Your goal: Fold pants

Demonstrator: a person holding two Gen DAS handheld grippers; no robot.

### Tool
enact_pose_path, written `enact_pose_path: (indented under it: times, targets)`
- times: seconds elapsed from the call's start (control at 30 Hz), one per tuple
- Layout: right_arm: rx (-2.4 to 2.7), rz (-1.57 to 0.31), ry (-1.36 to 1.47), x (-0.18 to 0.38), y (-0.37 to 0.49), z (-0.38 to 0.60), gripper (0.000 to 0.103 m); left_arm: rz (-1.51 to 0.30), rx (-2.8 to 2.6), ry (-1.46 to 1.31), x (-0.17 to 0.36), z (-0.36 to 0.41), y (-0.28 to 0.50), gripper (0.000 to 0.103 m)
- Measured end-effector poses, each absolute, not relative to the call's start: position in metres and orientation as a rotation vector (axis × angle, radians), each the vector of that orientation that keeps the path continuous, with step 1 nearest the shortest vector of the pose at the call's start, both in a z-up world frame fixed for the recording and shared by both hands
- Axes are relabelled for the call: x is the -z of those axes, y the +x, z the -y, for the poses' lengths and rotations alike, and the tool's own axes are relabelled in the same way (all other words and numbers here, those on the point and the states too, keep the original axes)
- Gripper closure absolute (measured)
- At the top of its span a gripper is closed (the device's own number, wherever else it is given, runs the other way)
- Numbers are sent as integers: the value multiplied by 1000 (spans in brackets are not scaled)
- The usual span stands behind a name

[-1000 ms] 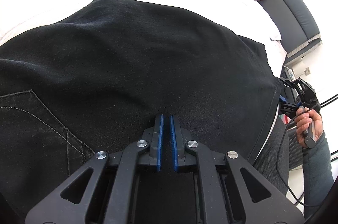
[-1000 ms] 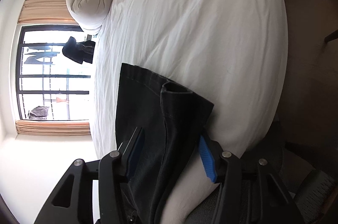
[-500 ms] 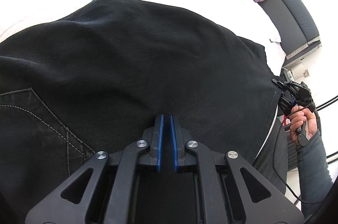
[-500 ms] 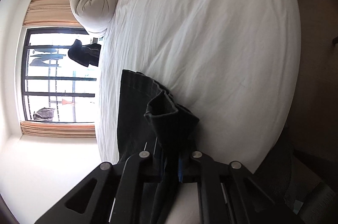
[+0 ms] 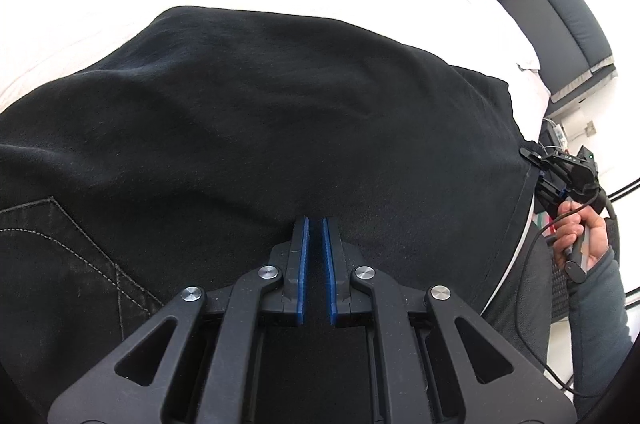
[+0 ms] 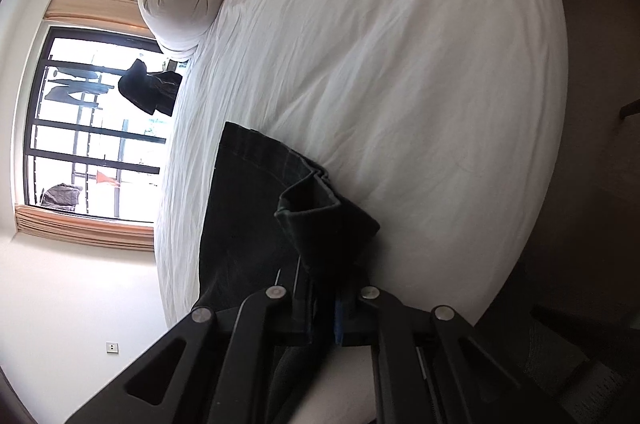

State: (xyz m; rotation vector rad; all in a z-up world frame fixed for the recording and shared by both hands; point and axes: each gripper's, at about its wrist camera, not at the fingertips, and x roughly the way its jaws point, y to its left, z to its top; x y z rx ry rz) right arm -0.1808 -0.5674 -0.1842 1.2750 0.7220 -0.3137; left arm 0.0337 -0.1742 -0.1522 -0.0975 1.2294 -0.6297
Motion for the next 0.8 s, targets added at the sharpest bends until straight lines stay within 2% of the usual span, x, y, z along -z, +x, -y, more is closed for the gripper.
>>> enact_pose_path:
  times: [0.27, 0.4, 0.53, 0.6, 0.8]
  targets:
    - [380, -733, 1163, 160, -176, 555, 96, -1230, 643, -139, 162, 164, 37, 95]
    - [375, -742, 924, 115, -157, 519, 96, -1230, 654, -191, 168, 156, 37, 95]
    - [177, -834, 429, 62, -111, 407, 96, -1227, 665, -241, 172, 147, 37, 95]
    - [24, -894, 140, 58, -98, 328, 96, -1233, 670, -282, 174, 142, 40, 95]
    - [-182, -993, -41, 92, -97, 222, 96, -1234, 683, -343, 174, 129, 42, 95]
